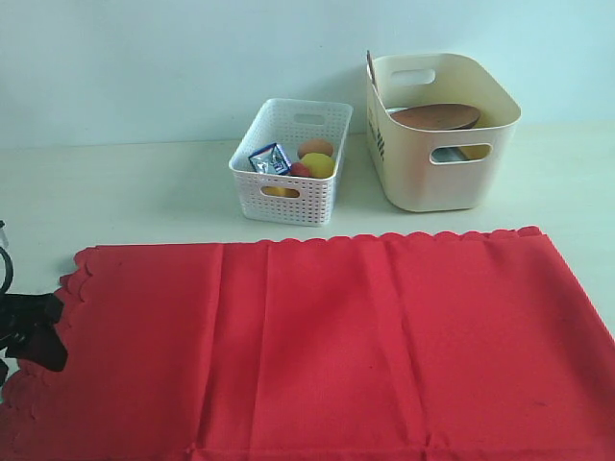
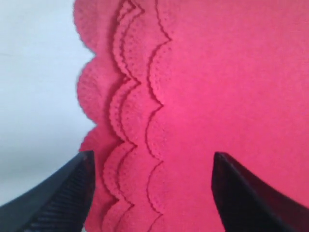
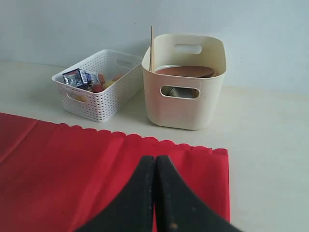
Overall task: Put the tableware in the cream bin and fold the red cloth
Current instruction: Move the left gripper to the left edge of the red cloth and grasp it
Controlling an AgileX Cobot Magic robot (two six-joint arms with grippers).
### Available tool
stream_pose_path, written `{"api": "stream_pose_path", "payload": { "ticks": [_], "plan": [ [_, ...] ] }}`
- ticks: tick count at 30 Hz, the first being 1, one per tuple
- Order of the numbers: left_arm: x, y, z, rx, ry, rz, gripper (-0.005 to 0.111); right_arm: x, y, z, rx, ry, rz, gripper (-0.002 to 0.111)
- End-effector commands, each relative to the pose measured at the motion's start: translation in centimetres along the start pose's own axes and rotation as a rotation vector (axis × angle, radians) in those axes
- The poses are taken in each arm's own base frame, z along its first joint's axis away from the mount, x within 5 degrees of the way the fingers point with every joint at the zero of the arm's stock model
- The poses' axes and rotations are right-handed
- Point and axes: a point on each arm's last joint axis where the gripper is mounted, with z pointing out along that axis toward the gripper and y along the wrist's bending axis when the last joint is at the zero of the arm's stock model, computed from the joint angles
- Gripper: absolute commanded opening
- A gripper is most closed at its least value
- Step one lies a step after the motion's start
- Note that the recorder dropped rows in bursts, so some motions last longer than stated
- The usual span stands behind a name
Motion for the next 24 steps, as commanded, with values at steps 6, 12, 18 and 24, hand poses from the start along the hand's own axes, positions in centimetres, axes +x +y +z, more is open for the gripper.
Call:
{"api": "stream_pose_path", "payload": {
  "ticks": [6,12,18,24],
  "plan": [
    [-0.9,0.9,0.2,-0.004,-0.01,-0.025,0.066,0.0,0.1,-0.1,-0.004,-0.013,0.011,0.0],
    [-1.1,1.1,1.1,0.005,0.038,-0.034,0.066,0.0,0.1,-0.1,-0.004,-0.013,0.011,0.0],
    [-1.1,1.2,1.4,0.002,0.045,-0.038,0.066,0.0,0.1,-0.1,-0.004,-0.013,0.011,0.0],
    [-1.0,1.2,1.6,0.006,0.06,-0.038,0.066,0.0,0.1,-0.1,-0.004,-0.013,0.011,0.0]
  ]
}}
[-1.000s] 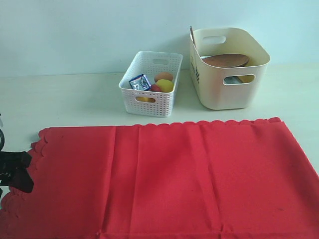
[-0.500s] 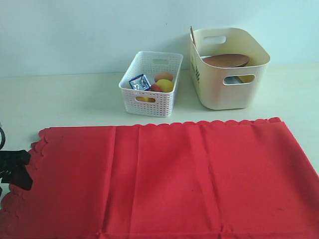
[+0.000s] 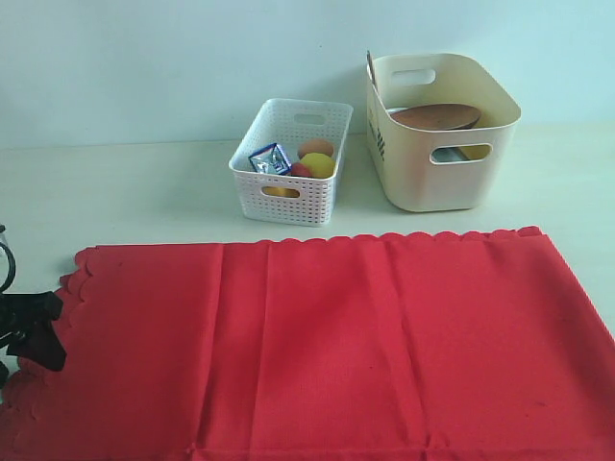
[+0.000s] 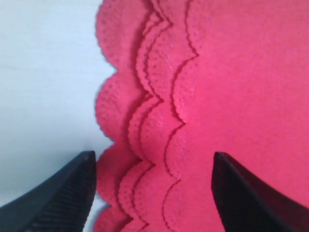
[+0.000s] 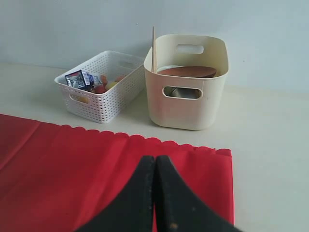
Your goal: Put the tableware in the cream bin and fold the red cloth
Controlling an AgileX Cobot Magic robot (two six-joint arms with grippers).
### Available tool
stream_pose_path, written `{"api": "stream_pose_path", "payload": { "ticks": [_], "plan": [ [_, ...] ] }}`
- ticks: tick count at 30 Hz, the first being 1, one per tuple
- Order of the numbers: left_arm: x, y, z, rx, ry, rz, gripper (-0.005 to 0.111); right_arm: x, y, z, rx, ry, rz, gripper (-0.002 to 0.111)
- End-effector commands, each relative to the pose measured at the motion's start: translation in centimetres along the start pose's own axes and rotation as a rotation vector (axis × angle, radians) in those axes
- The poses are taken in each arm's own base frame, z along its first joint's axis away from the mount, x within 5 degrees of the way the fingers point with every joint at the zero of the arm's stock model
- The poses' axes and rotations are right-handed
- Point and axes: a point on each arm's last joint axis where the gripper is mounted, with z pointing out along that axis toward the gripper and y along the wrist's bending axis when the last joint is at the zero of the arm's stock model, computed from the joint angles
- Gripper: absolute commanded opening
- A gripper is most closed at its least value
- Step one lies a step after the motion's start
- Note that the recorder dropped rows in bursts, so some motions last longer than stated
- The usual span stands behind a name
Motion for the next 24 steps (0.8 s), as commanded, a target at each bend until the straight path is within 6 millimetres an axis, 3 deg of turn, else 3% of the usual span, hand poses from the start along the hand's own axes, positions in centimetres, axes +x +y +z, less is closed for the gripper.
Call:
{"api": "stream_pose_path", "payload": {
  "ticks": [1,9,15,21,22,24],
  "plan": [
    [0.1,0.1,0.4,0.006,0.022,0.0,0.066,0.0,0.0,-0.1,0.002,-0.011,0.0,0.0],
    [0.2,-0.8,0.4,0.116,0.027,0.042,0.066,0.0,0.0,-0.1,0.001,-0.011,0.001,0.0],
    [0.0,-1.5,0.3,0.187,0.001,0.056,0.048,0.0,0.0,-0.1,-0.002,-0.012,0.006,0.0],
    [0.1,-3.4,-0.3,0.402,-0.012,0.158,0.045,-0.1,0.1,-0.1,-0.005,-0.015,0.013,0.0],
    [0.2,-3.5,-0.4,0.421,-0.011,0.165,0.041,-0.1,0.1,-0.1,-0.005,-0.015,0.013,0.0],
    [0.1,-3.7,-0.4,0.444,-0.022,0.171,0.011,-0.1,0.1,-0.1,-0.007,-0.015,0.016,0.0]
  ]
}}
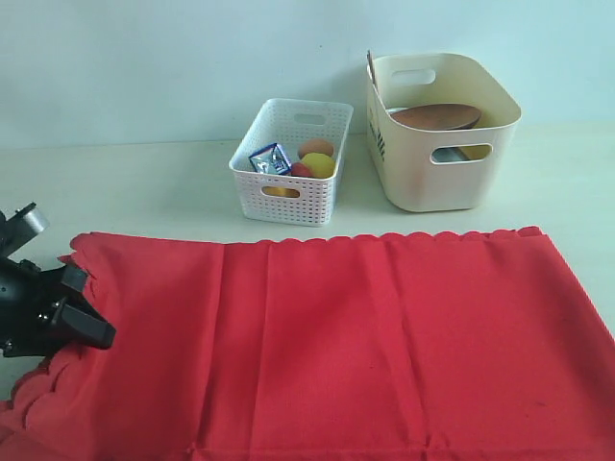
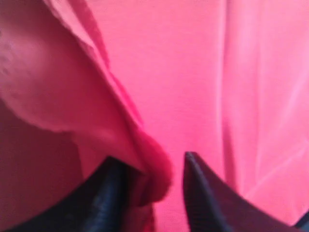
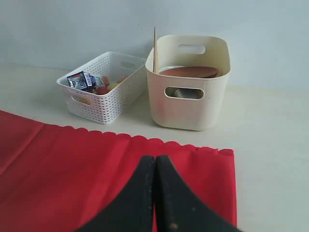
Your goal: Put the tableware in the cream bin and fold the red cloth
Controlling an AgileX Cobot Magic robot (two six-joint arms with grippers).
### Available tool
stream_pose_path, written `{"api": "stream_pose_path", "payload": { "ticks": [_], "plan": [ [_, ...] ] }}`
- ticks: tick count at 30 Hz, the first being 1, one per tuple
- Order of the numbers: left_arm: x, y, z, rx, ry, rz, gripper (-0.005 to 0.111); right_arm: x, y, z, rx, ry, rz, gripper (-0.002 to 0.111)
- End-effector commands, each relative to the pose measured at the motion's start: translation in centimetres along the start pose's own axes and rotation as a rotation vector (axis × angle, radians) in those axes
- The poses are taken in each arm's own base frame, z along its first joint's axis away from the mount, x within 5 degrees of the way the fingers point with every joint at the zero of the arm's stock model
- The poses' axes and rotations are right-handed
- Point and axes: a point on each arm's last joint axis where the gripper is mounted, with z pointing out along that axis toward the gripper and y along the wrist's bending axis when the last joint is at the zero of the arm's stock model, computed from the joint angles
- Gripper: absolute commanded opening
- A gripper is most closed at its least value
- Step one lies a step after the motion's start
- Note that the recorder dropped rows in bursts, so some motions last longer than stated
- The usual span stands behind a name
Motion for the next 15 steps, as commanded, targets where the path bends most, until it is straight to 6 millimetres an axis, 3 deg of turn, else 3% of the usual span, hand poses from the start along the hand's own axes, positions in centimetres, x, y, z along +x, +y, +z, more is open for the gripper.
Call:
{"api": "stream_pose_path", "payload": {
  "ticks": [1,3,8,10,15],
  "plan": [
    [0.0,-0.5,0.0,0.058,-0.008,0.019,0.0,-0.1,0.1,-0.1,-0.005,-0.015,0.014,0.0],
    [-0.1,-0.9,-0.4,0.061,-0.029,0.032,0.0,-0.2,0.2,-0.1,-0.015,-0.021,0.032,0.0],
    [-0.8,-3.7,-4.0,0.049,-0.163,0.094,0.0,-0.8,0.6,0.6,-0.082,-0.004,0.051,0.0],
    [-0.8,-5.4,-6.1,0.051,-0.187,0.131,0.0,-1.5,0.5,1.9,-0.095,0.07,0.061,0.0],
    [-1.0,-8.4,-9.1,0.107,-0.2,0.206,0.0,-2.5,0.4,5.1,-0.122,0.267,0.09,0.0]
  ]
}}
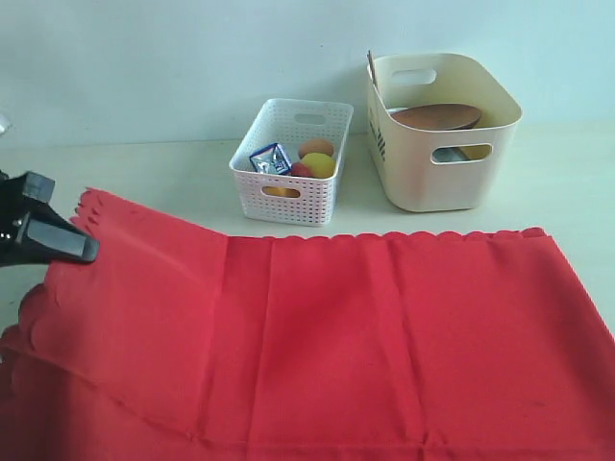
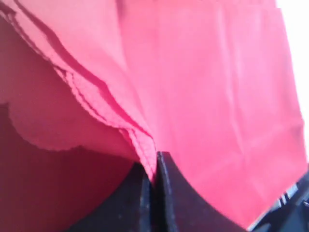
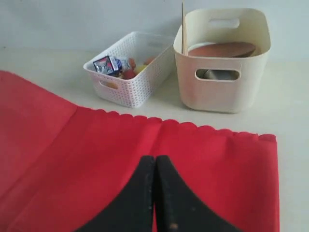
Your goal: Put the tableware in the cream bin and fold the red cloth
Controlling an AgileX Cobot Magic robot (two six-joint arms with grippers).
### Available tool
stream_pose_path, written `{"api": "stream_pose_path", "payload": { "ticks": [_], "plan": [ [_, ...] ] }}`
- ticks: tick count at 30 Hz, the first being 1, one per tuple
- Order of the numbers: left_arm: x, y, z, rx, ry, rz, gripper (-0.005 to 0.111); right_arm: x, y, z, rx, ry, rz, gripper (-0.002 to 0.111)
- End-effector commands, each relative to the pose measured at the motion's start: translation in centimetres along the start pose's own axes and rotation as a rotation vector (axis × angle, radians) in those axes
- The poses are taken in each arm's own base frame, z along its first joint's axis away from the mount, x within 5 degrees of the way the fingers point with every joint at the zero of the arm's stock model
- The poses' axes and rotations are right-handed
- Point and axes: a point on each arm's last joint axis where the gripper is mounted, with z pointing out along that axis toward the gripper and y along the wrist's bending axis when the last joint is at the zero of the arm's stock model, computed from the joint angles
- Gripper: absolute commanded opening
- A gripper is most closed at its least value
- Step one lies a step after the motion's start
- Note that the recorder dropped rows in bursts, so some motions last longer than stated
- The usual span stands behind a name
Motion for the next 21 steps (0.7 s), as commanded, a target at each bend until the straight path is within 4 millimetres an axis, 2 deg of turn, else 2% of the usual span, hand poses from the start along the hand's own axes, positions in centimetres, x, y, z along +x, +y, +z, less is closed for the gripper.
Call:
{"api": "stream_pose_path", "payload": {
  "ticks": [1,4,9,16,21],
  "plan": [
    [-1.0,-3.0,-2.6,0.064,-0.02,0.058,0.0,-1.3,-0.3,3.1,-0.027,0.189,0.019,0.0],
    [-1.4,-4.4,-4.0,0.082,-0.039,0.09,0.0,-1.5,-0.8,5.5,-0.041,0.323,0.023,0.0],
    [-1.8,-5.8,-5.1,0.11,-0.068,0.111,0.0,-0.5,-1.7,9.6,-0.047,0.522,0.071,0.0],
    [-2.0,-7.8,-4.5,0.159,-0.044,0.171,0.0,1.0,-1.5,13.0,-0.045,0.637,0.067,0.0],
    [-2.0,-9.4,-3.7,0.187,-0.022,0.217,0.0,2.9,-2.2,15.6,0.046,0.717,0.075,0.0]
  ]
}}
